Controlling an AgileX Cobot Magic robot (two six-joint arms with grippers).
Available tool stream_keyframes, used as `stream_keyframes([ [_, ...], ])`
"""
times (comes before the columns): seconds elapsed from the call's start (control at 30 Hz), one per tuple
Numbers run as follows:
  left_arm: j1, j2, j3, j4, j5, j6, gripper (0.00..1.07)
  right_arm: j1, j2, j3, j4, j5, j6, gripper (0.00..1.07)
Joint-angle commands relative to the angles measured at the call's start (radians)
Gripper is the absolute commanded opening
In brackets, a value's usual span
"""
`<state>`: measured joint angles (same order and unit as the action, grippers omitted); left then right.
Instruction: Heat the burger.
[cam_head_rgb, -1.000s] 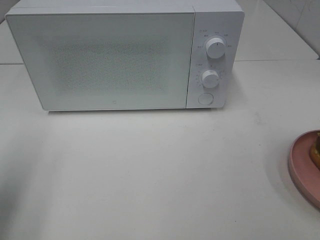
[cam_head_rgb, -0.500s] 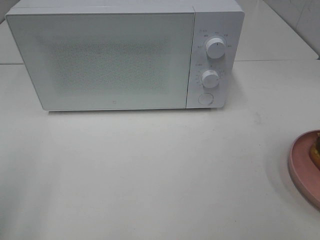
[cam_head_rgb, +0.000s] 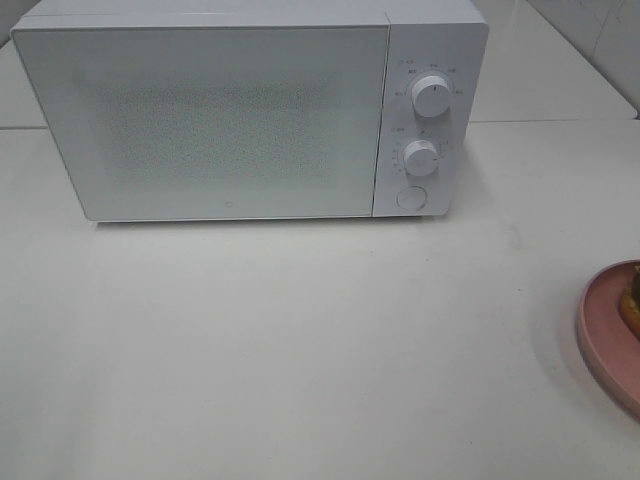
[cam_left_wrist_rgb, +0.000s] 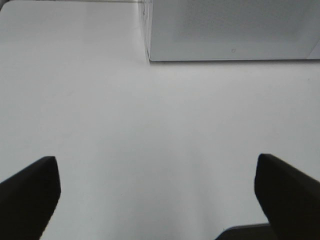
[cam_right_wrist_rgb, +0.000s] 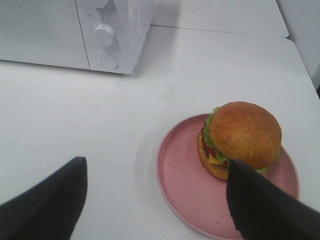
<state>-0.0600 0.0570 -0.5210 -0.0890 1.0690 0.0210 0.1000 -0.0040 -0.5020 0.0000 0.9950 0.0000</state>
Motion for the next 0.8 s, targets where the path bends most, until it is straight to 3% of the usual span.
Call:
stream_keyframes([
  [0.03, 0.002, -0.050, 0.002, -0.006, 0.002, -0.005, 0.98, -0.007, -0.027, 0.003, 0.000, -0.001, 0.000, 0.76],
  [0.3, 0.062, -0.085, 0.003, 0.002, 0.002, 0.000, 0.98, -0.007, -0.027, 0.003, 0.000, -0.001, 0.000, 0.76],
  [0.8, 0.062, -0.084, 0.003, 0.002, 0.002, 0.000, 0.98, -0.007, -0.027, 0.003, 0.000, -0.001, 0.000, 0.76],
])
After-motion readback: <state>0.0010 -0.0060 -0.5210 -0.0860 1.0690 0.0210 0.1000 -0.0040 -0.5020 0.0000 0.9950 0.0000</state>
